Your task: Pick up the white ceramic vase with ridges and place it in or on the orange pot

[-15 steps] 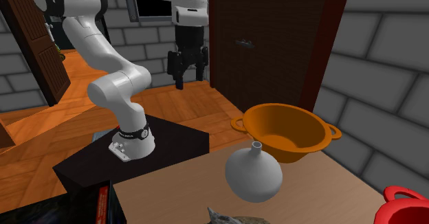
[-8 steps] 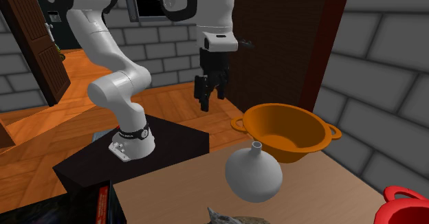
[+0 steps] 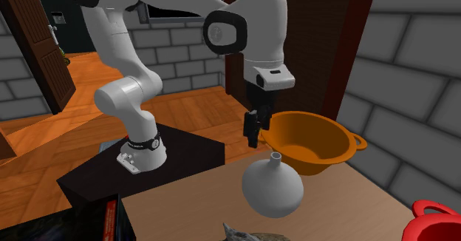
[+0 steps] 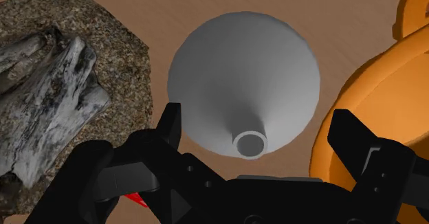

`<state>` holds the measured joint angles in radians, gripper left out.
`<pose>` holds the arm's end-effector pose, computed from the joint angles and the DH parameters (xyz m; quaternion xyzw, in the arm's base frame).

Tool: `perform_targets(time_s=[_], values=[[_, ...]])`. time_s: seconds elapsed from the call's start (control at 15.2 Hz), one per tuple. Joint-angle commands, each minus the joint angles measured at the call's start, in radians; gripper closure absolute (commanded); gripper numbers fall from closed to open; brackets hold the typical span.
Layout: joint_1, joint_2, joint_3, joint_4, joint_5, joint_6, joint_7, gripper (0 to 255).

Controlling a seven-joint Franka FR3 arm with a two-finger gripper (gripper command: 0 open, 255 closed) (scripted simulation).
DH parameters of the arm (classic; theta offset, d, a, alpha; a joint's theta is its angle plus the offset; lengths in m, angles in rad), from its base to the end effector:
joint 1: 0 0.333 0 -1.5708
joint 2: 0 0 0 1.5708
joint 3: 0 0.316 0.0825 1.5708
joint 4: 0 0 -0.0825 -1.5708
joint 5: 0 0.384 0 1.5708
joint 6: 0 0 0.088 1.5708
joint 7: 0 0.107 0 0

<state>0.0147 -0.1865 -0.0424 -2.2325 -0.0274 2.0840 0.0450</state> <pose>0.4935 -0.0156 0.4528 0.9994 -0.0295 0.0190 0.0080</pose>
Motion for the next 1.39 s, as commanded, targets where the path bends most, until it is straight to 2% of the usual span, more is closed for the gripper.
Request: perform_targets(time_s=[0.0, 0.13, 0.59, 1.12, 1.19, 1.32], values=[[0.003, 0.067, -0.001, 0.040, 0.010, 0.039, -0.009, 0], [0.004, 0.129, -0.002, 0.079, 0.019, 0.068, -0.018, 0], [0.004, 0.175, -0.002, 0.033, 0.021, 0.160, -0.020, 0], [0.004, 0.179, -0.002, 0.030, 0.021, 0.167, -0.020, 0], [0.004, 0.179, -0.002, 0.030, 0.021, 0.167, -0.020, 255], [0.004, 0.179, -0.002, 0.030, 0.021, 0.167, -0.020, 255]])
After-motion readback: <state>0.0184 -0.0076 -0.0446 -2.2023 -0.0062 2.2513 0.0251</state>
